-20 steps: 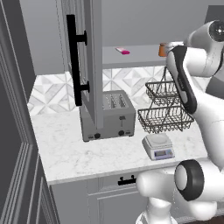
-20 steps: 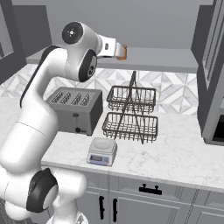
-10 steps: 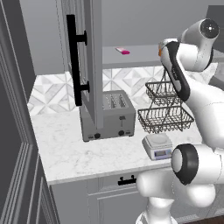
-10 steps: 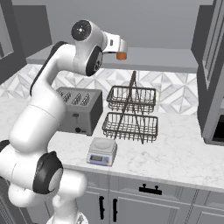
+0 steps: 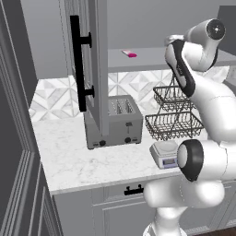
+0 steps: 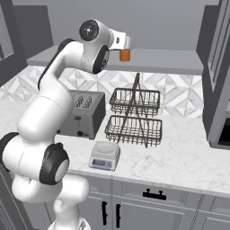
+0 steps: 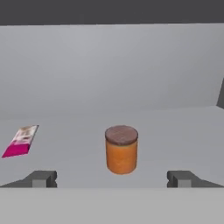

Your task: Pick the jam and place it on the digital scale for weighing, and close the cabinet.

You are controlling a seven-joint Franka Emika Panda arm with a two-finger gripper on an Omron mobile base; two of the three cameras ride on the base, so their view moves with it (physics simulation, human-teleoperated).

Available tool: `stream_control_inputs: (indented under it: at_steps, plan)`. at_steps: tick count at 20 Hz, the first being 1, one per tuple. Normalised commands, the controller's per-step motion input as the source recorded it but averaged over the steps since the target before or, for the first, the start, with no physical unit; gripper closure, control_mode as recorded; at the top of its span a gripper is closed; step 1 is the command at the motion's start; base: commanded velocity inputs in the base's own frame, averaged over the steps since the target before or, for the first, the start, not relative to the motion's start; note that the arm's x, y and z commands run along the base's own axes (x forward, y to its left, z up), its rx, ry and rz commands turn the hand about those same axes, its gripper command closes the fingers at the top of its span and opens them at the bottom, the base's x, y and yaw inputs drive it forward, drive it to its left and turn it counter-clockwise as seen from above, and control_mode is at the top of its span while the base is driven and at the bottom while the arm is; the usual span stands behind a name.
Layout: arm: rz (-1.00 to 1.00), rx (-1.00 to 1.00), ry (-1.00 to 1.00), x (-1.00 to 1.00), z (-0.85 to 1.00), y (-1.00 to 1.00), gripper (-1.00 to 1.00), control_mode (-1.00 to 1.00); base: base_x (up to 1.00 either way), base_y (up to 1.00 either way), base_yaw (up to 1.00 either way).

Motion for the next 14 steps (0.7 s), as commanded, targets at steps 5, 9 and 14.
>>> stream_control_inputs:
  at_steps: [5,9,14]
  plan:
    - [0.0,0.0,0.0,0.44,0.0,0.0,-1.0,-1.0,0.0,0.0,0.0]
    - [0.0,0.0,0.01,0.38,0.0,-0.01,-1.0,-1.0,0.0,0.0,0.0]
    - [0.0,0.0,0.03,0.34,-0.1,-0.11,-1.0,-1.0,0.0,0.0,0.0]
